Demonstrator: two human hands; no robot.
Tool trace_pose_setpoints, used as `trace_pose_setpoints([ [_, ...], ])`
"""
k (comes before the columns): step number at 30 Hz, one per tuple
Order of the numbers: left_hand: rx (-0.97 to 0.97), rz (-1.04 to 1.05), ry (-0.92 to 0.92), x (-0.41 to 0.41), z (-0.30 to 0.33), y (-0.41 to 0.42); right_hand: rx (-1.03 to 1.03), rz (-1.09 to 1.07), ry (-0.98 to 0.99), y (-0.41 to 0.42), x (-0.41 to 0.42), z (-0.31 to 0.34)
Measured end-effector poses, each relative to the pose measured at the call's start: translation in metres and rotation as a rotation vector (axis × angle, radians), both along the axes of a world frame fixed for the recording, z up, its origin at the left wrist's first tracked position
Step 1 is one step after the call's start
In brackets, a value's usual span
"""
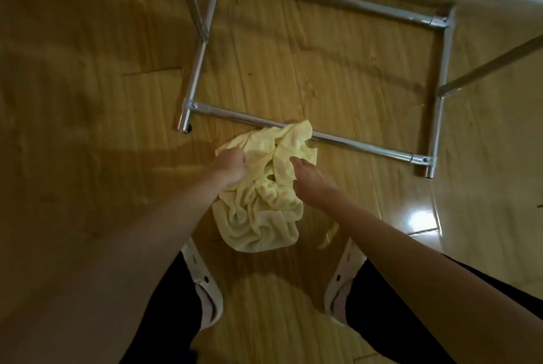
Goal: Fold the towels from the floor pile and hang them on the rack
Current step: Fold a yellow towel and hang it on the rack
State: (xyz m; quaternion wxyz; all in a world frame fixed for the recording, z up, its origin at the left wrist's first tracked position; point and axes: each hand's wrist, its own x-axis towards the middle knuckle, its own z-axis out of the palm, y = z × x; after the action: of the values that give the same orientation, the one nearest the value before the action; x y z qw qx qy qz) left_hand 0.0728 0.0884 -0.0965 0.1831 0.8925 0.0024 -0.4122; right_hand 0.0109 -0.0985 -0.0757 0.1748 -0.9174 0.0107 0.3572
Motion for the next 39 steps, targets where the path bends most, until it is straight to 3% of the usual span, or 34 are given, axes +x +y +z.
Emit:
trace_pose_setpoints([
  [3,-0.025,0.026,0.015,-0.019,-0.025,-0.010,0.030,0.049,0.024,0.006,-0.006,-0.026],
  [9,0.056,0.069,-0.149,-0.042,-0.047,-0.014,0.078,0.115,0.010,0.019,-0.026,-0.057],
  [17,-0.228,0.427,-0.211,-0.057,0.014,-0.013,0.107,0.008,0.056,0.023,-0.048,-0.015],
  [26,-0.489,0.547,-0.247,-0.083,0.155,-0.030,0.213,-0.127,-0.115,0.007,-0.070,0.103],
  [31,-0.648,0.435,-0.261,-0.104,0.266,-0.030,0.344,-0.233,-0.368,-0.008,-0.088,0.187],
  [39,-0.830,0.277,-0.287,-0.151,0.420,-0.031,0.577,-0.308,-0.563,-0.028,-0.131,0.321],
])
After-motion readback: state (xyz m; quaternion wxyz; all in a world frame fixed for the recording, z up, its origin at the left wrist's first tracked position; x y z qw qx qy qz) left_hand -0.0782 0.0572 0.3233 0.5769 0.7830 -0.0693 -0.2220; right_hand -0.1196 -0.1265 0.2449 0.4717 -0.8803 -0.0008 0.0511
